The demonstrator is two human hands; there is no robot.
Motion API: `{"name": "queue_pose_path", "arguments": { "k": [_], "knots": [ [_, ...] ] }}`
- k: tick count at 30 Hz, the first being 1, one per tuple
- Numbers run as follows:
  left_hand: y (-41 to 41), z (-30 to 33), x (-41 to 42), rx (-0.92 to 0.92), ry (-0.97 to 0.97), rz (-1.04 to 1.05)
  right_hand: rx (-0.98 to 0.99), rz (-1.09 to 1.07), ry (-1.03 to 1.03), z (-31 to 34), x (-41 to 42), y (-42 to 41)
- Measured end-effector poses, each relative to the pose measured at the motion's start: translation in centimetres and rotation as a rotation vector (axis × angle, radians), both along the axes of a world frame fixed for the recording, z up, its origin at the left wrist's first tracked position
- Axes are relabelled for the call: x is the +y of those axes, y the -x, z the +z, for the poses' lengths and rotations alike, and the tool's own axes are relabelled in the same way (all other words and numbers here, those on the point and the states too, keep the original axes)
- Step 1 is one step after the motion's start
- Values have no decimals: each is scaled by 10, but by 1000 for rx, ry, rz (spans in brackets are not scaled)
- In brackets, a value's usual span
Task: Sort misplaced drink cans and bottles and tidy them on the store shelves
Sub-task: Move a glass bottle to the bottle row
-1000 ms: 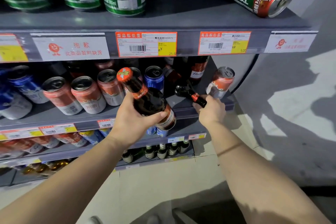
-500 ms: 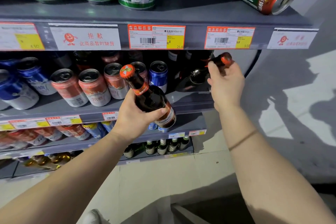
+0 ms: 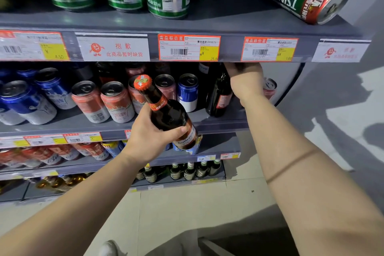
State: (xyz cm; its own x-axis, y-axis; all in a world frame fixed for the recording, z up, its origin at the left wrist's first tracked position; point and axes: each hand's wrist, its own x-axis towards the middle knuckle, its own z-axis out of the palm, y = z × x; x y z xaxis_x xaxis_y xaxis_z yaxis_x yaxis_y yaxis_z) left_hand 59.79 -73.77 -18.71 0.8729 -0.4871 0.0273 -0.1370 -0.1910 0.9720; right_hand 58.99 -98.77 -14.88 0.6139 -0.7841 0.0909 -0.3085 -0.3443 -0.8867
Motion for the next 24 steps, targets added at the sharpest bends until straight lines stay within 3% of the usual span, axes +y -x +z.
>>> {"name": "queue_pose_path", "arguments": {
  "k": [2,8,15,20,24],
  "knots": [
    [-1,-3,3,4,-11,-16,-90,9,-45,-6,5,8],
    [5,-7,5,37,-46,-18,281,34,-103,-76,19,35],
    [12,-10,8,60,-49,-10,375,-62,-2,-84,18,11],
    [4,-4,9,16,-104,16,238,-82,-195,-88,18,-5],
    [-3,2,6,14,-77,35,189,-61,-183,-95,15,-9]
  ]
}}
